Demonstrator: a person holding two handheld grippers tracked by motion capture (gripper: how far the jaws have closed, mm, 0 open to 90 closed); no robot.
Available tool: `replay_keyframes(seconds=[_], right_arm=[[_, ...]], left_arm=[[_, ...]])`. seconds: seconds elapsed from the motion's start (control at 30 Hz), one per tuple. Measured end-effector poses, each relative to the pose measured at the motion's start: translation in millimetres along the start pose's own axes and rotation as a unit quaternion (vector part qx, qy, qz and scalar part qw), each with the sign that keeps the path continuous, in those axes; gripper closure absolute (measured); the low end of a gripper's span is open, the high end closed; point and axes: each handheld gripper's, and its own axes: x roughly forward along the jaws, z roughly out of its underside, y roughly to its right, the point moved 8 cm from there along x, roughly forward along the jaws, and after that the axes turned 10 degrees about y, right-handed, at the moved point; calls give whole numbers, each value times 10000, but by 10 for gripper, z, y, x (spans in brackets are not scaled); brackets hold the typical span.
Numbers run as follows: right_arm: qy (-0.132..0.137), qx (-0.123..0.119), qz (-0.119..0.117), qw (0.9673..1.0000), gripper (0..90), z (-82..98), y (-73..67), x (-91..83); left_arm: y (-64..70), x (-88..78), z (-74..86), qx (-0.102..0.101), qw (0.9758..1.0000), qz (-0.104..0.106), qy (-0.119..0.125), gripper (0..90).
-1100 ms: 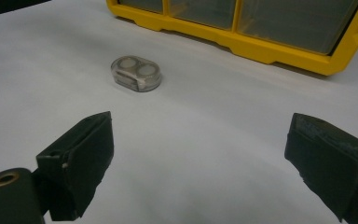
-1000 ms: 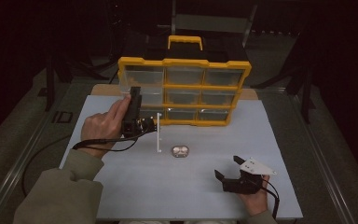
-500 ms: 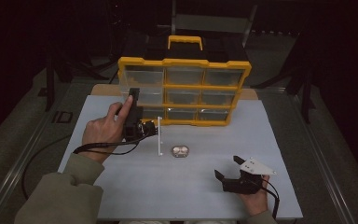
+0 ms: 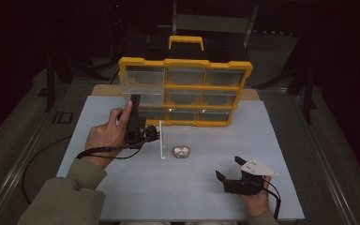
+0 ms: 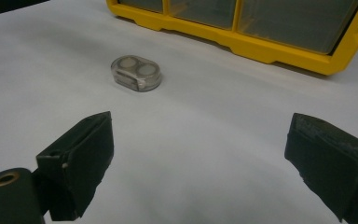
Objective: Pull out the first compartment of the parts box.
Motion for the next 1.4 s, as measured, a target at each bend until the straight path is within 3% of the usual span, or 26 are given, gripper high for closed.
replay_keyframes(seconds=[0.27,0.67,0.8,0.93,1.03,1.07,1.1,1.13,1.2,1.27,1.33,1.37,1.4], right_arm=[[3,2,3,10000,83,1,0,2],[4,-22,-6,10000,83,2,1,1],[6,1,6,10000,83,3,-2,2],[5,1,4,10000,83,4,-3,4],[5,1,13,10000,83,3,0,5],[-2,-2,0,10000,83,4,-4,3],[-3,-1,0,10000,83,4,-4,3],[-5,-4,-1,10000,83,5,-5,4],[-2,-4,-2,10000,83,4,-7,5],[-3,-5,-3,10000,83,4,-6,4],[-2,-10,8,10000,83,5,-5,5],[-1,-9,5,10000,83,5,-6,5],[-5,-9,2,10000,83,5,-6,3]], left_arm=[[87,-8,-5,-38,9999,105,29,0],[333,-61,-14,-376,9979,521,13,0],[409,-79,3,-720,9948,725,48,0],[479,-113,44,-1094,9897,924,53,0],[550,-138,93,-1440,9832,1118,39,0],[561,-143,101,-1484,9822,1152,31,0],[599,-150,112,-1658,9781,1259,44,0],[616,-156,119,-1738,9762,1293,46,0],[669,-176,139,-1961,9699,1440,35,0],[724,-190,149,-2254,9613,1580,67,0],[779,-204,159,-2576,9505,1734,83,0],[809,-209,164,-2801,9429,1800,111,0],[825,-217,167,-2916,9379,1877,129,0]])
